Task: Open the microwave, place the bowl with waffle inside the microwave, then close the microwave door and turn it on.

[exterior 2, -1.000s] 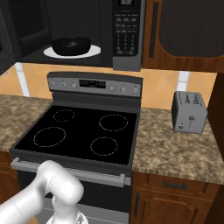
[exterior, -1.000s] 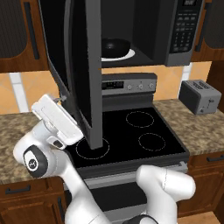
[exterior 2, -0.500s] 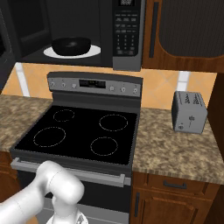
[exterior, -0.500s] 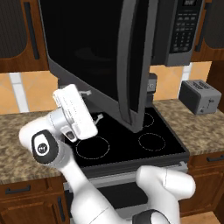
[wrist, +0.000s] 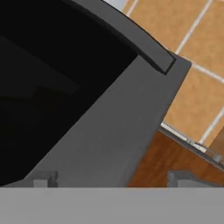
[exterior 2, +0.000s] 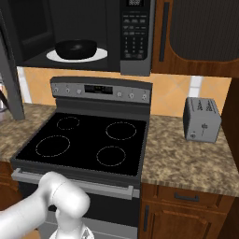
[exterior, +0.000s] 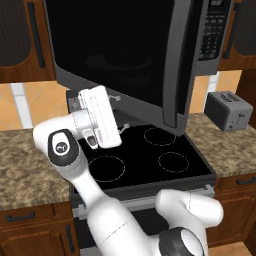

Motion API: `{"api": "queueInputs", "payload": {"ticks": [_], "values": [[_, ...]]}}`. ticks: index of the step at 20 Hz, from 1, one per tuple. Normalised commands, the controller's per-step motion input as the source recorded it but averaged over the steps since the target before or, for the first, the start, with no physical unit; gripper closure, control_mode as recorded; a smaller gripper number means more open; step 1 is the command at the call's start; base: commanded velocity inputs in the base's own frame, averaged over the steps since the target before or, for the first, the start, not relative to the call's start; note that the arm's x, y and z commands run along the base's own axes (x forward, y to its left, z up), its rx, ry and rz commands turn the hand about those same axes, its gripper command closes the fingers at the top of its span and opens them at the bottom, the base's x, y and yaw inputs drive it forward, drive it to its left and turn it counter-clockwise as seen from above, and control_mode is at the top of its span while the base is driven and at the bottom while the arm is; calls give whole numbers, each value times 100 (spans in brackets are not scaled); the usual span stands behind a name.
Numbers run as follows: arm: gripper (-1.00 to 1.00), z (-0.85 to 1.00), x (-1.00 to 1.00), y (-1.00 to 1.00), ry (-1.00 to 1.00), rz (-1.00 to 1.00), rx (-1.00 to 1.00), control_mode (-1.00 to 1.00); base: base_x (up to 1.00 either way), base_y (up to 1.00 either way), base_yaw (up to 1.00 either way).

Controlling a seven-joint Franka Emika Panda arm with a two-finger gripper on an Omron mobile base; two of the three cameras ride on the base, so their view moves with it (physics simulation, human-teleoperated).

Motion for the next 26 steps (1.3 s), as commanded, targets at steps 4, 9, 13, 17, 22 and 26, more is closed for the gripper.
{"api": "queueInputs", "payload": {"ticks": [4,9,13,17,22,26], "values": [[-100,0,63,-34,0,6,16,-100,0,0,0],[-100,0,74,-39,0,19,21,-100,0,0,0],[-100,0,66,-36,0,26,22,-100,0,0,0],[-100,0,58,-41,-8,30,24,-100,0,0,0],[-100,0,54,-49,-17,36,28,-100,0,0,0],[-100,0,56,-44,-17,38,28,-100,0,0,0]]}}
